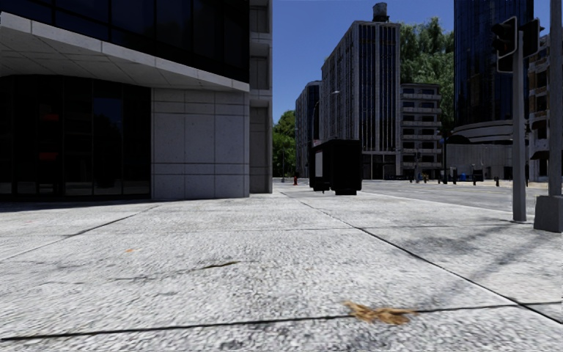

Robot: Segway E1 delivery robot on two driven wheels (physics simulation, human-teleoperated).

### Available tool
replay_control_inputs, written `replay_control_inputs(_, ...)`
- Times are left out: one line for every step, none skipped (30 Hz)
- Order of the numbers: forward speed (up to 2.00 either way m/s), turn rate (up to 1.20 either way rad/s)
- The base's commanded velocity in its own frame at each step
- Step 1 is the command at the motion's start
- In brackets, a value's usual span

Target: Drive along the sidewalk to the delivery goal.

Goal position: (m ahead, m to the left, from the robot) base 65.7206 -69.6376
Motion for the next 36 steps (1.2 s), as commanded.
replay_control_inputs(2.0, 0.0)
replay_control_inputs(2.0, 0.0)
replay_control_inputs(2.0, 0.0)
replay_control_inputs(2.0, 0.0)
replay_control_inputs(2.0, 0.0)
replay_control_inputs(2.0, 0.0)
replay_control_inputs(2.0, 0.0)
replay_control_inputs(2.0, -0.01)
replay_control_inputs(2.0, -0.01)
replay_control_inputs(2.0, -0.14)
replay_control_inputs(2.0, -0.34)
replay_control_inputs(2.0, -0.39)
replay_control_inputs(2.0, -0.39)
replay_control_inputs(2.0, -0.4)
replay_control_inputs(2.0, -0.4)
replay_control_inputs(2.0, -0.33)
replay_control_inputs(2.0, -0.33)
replay_control_inputs(2.0, -0.28)
replay_control_inputs(2.0, -0.23)
replay_control_inputs(2.0, -0.18)
replay_control_inputs(2.0, -0.18)
replay_control_inputs(2.0, -0.14)
replay_control_inputs(2.0, 0.0)
replay_control_inputs(2.0, 0.0)
replay_control_inputs(2.0, 0.0)
replay_control_inputs(2.0, 0.0)
replay_control_inputs(2.0, 0.0)
replay_control_inputs(2.0, 0.0)
replay_control_inputs(2.0, 0.0)
replay_control_inputs(2.0, 0.0)
replay_control_inputs(2.0, 0.0)
replay_control_inputs(2.0, 0.0)
replay_control_inputs(2.0, 0.0)
replay_control_inputs(2.0, 0.0)
replay_control_inputs(2.0, 0.0)
replay_control_inputs(2.0, 0.0)
